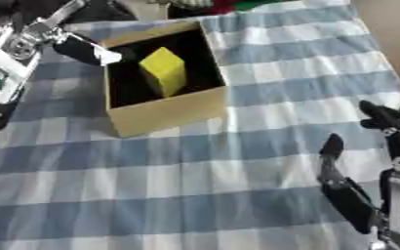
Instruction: Pick up objects on the table and place them in the box.
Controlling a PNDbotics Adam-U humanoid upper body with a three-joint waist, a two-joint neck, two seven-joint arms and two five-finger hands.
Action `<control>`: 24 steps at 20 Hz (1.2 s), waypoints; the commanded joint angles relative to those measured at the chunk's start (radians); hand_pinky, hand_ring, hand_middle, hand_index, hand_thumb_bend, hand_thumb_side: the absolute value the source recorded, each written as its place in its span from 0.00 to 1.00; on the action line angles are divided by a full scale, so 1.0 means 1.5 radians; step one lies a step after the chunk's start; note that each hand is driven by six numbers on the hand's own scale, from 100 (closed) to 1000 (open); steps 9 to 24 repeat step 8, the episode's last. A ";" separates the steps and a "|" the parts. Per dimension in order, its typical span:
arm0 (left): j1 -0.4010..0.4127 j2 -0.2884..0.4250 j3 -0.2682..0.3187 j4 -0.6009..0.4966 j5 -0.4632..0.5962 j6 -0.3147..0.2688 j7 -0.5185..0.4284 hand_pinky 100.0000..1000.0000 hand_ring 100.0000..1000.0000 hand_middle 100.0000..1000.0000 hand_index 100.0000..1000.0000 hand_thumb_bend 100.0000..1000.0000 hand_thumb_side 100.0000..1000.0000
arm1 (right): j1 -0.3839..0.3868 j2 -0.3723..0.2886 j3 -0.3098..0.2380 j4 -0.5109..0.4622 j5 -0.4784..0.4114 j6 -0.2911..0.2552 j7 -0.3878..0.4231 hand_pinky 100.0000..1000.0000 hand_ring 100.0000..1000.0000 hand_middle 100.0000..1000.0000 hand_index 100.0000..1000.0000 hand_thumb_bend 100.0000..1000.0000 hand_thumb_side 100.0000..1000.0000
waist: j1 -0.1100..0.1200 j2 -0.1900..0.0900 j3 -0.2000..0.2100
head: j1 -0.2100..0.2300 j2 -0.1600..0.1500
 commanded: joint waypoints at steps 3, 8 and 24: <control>0.046 0.069 0.033 -0.202 0.140 0.086 0.035 0.86 0.78 0.72 0.83 0.42 0.03 | 0.004 -0.032 -0.009 -0.010 -0.009 -0.011 -0.005 0.91 0.61 0.69 0.82 0.00 0.39 | -0.011 -0.028 0.019 | -0.016 0.019; 0.135 0.122 0.067 -0.394 0.230 0.157 0.087 0.86 0.76 0.72 0.83 0.44 0.00 | 0.009 -0.045 -0.014 -0.010 -0.016 -0.020 -0.005 0.91 0.62 0.70 0.82 0.00 0.39 | -0.023 -0.044 0.044 | -0.029 0.031; 0.135 0.122 0.067 -0.394 0.230 0.157 0.087 0.86 0.76 0.72 0.83 0.44 0.00 | 0.009 -0.045 -0.014 -0.010 -0.016 -0.020 -0.005 0.91 0.62 0.70 0.82 0.00 0.39 | -0.023 -0.044 0.044 | -0.029 0.031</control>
